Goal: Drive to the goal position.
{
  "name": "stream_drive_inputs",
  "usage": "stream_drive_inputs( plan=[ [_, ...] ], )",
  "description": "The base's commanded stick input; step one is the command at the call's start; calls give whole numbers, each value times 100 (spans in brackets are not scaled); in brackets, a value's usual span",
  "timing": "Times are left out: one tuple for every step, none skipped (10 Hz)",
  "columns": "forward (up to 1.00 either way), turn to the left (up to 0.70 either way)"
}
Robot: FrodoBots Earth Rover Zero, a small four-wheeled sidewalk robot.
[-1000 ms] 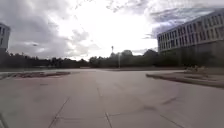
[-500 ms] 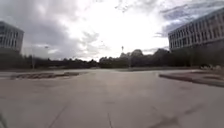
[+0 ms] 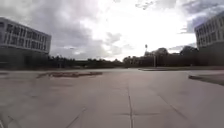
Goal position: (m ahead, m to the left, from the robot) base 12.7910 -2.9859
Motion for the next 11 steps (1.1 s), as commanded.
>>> stream_drive_inputs(
  plan=[
    [70, 0],
    [70, 0],
    [70, 0],
    [70, 0],
    [70, 0],
    [70, 0],
    [70, -2],
    [70, -29],
    [70, -35],
    [70, -21],
    [70, -1]
  ],
)
